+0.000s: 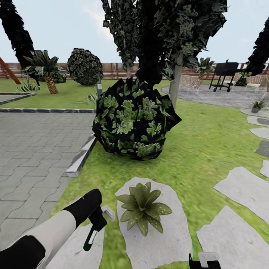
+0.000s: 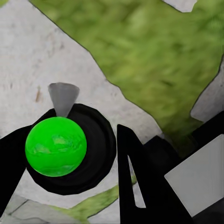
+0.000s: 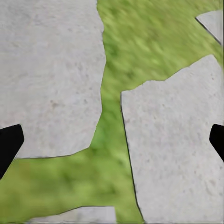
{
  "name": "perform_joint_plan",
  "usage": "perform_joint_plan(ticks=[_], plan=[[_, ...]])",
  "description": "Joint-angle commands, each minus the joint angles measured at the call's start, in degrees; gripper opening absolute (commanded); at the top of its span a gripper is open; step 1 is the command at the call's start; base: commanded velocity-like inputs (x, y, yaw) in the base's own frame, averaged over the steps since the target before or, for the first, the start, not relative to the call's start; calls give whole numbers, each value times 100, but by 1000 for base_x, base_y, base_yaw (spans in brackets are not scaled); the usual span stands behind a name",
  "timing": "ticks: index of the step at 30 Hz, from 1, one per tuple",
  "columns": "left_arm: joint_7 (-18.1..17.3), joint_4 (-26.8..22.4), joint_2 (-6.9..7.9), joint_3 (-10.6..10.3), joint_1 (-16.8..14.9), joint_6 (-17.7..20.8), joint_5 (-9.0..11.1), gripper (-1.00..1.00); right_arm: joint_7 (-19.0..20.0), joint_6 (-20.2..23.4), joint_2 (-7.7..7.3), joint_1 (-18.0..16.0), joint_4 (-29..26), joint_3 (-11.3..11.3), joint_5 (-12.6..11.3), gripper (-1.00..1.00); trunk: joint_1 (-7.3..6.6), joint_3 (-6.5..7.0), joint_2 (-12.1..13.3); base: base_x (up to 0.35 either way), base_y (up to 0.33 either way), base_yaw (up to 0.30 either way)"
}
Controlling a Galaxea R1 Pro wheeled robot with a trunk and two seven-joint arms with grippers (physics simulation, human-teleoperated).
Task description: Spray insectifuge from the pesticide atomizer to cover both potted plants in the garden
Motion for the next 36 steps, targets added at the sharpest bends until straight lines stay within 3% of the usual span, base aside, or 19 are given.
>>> perform_joint_plan(ticks=[1,7,21,23,25,28,36], plan=[[-60,-16,6,-18,2,6,-55,-100,-40,-8,-1,-5,8,-14,58,100,-1,-5,-2,0,305,-264],[-60,-15,6,-18,6,6,-51,-100,-41,-8,1,-5,8,-14,58,100,-1,-5,-2,24,217,-264],[-36,-16,26,-9,194,-1,-60,-100,-40,-8,5,-5,8,-14,58,100,-1,-5,-2,7,11,-264],[-67,-40,51,23,194,3,-17,-100,-40,-8,5,-5,8,-14,58,100,-1,-5,-2,0,0,-264],[-113,-70,80,208,191,-10,160,-100,-40,-8,5,-5,8,-14,58,100,-1,-5,-2,0,0,-201],[-154,-80,90,362,179,-47,235,-100,-41,-8,5,-5,8,-14,58,100,-1,-5,-2,0,0,-66],[-126,-77,86,385,183,-100,217,-100,-47,-17,-3,-5,8,-14,58,100,-1,-5,-2,-34,12,-3]])
